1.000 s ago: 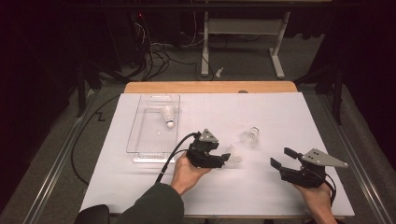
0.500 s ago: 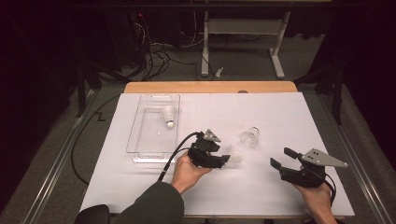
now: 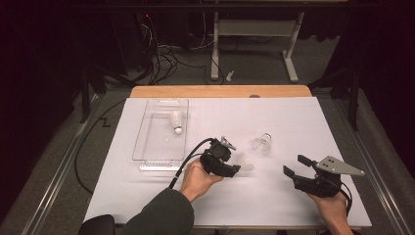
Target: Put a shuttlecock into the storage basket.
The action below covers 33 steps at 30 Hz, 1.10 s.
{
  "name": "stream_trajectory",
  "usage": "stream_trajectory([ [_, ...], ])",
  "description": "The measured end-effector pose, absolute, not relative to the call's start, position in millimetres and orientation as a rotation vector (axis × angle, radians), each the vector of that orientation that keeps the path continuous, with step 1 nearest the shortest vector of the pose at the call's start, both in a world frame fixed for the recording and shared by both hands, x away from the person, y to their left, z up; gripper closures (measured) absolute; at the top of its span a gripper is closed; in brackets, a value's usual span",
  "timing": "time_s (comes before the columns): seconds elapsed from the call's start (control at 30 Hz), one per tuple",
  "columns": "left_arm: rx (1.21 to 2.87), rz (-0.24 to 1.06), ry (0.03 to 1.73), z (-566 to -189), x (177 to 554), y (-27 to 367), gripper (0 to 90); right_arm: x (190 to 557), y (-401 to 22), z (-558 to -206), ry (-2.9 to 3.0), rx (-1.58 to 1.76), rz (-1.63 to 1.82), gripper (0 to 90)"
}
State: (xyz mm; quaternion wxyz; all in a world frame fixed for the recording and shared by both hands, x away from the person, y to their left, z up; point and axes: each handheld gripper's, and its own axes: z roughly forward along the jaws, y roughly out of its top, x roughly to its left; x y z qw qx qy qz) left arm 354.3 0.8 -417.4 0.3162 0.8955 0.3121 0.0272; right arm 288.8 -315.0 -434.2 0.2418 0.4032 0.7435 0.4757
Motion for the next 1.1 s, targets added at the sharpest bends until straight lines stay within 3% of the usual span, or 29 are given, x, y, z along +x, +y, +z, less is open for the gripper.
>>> stream_trajectory([
  [1.1,2.523,0.026,0.833,-439.3,362.9,-14.4,57.1,289.1,-314.8,-434.7,2.04,1.105,1.296,31.0],
])
